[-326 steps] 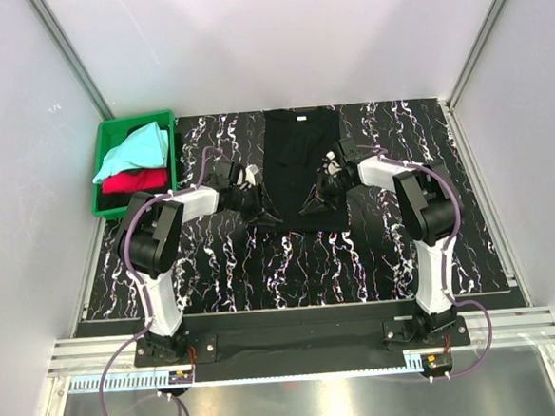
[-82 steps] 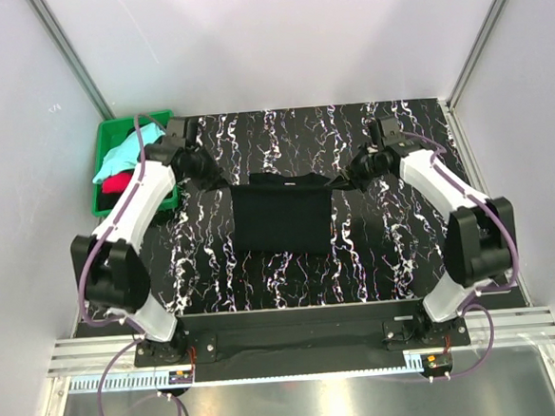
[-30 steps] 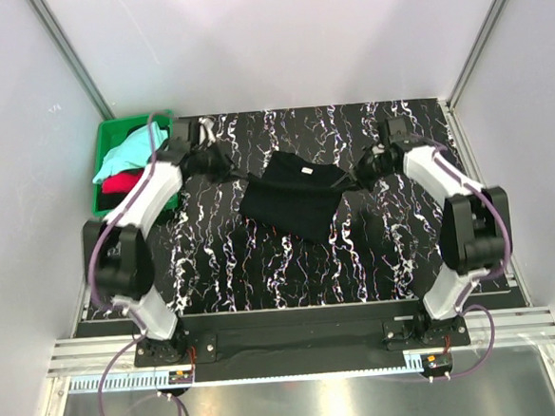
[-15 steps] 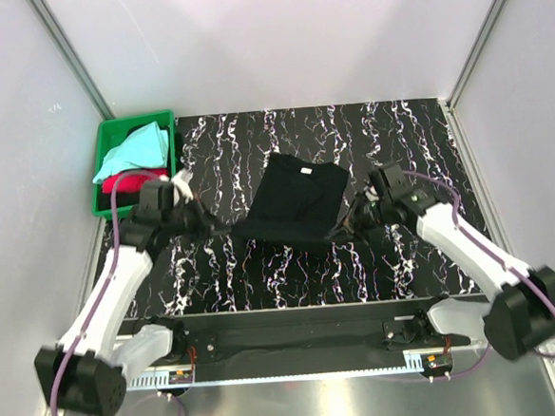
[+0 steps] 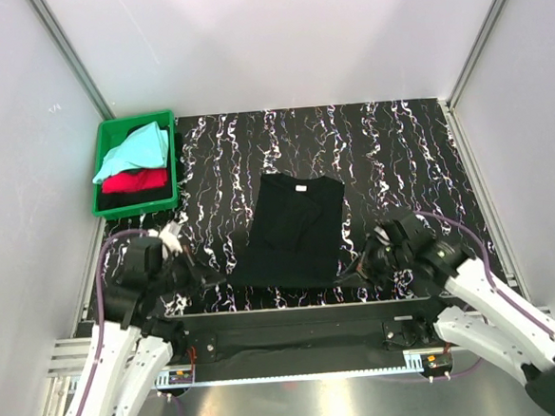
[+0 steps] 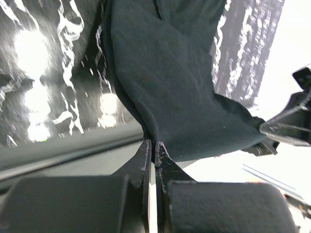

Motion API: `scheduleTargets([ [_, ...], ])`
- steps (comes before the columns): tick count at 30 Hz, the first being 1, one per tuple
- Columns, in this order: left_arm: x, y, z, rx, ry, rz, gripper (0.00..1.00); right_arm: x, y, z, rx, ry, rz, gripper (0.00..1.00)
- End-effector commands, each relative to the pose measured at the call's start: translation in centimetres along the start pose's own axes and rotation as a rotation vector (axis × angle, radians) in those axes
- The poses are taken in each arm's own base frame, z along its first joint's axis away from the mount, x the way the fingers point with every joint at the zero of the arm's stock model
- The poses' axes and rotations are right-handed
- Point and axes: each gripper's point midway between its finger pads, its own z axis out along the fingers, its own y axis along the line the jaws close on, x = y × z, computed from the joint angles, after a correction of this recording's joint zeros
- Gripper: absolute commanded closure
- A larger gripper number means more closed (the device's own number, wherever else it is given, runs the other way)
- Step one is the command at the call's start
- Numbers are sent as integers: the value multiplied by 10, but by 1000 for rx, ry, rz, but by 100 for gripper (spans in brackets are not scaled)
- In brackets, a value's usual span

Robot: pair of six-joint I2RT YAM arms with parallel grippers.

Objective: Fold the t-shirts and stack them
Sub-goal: Fold the tshirt

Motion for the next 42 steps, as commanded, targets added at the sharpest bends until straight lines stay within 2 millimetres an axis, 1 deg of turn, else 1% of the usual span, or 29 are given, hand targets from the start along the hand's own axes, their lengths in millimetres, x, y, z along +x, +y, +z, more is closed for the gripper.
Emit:
scheduleTargets([
  [1,23,15,-8,-18,21,-48,100,12,-39,-6,78,-6,91,100],
  [4,38,18,-20,-5,32,-38,100,22,-58,-13,106,8,90,100],
  [7,45,14,-32,18,20,-27,100,33,-72,-21,124,28,84,100],
  [10,50,11,-42,26,21,-23,100,39,-78,-27,127,39,83,100],
  [12,48,5,-48,41,11,-8,100,39,-73,-31,113,28,76,100],
  [14,42,-1,-53,40,-6,9,100,37,-68,-34,104,10,66,100],
  [16,32,-3,-53,17,-28,22,100,29,-56,-38,93,-28,50,100],
  [19,8,-19,-48,26,-59,36,100,19,-37,-40,87,-69,24,100],
  [20,-1,-25,-44,20,-56,26,100,15,-34,-36,105,-68,28,100],
  [21,-14,-34,-41,41,-89,39,100,8,-22,-33,78,-85,15,100],
  [22,-22,-36,-37,34,-93,30,100,5,-16,-30,69,-82,16,100],
  [23,-29,-41,-34,38,-100,29,100,-5,-5,-21,50,-86,19,100],
  [24,-42,-48,-22,43,-88,26,100,-10,2,-17,41,-85,25,100],
  [26,-60,-61,-15,53,-94,32,100,-25,11,-8,48,-65,20,100],
  [27,-74,-60,0,20,-81,17,100,-41,20,-13,17,-80,47,100],
  [28,-86,-68,2,22,-96,31,100,-53,23,-15,7,-88,16,100],
  [29,-95,-70,10,11,-95,36,100,-69,23,-10,24,-85,38,100],
  [30,-107,-76,16,19,-111,51,100,-91,31,-19,1,-124,56,100],
  [31,-120,-80,30,11,-91,52,100,-101,31,-19,0,-113,21,100],
  [32,-128,-86,36,21,-87,63,100,-116,27,-11,28,-85,49,100],
  [33,-139,-91,41,28,-96,74,100,-126,40,-15,1,-79,33,100],
  [34,-154,-97,54,16,-85,76,100,-140,40,-16,-1,-87,23,100],
  [35,-163,-102,58,22,-92,85,100,-155,46,-12,4,-79,27,100],
  [36,-171,-108,66,32,-83,94,100,-164,46,-12,2,-79,30,100],
  [37,-186,-117,77,37,-79,107,100,-174,46,-12,-5,-84,47,100],
  [38,-193,-116,87,29,-67,107,100,-187,42,-4,1,-72,68,100],
  [40,-204,-115,106,18,-39,121,100,-205,45,-2,-9,-63,54,100],
  [41,-215,-109,127,-2,-14,110,100,-220,37,6,6,-53,82,100],
  [42,-220,-105,137,-17,-8,101,100,-232,43,6,-2,-63,56,100],
])
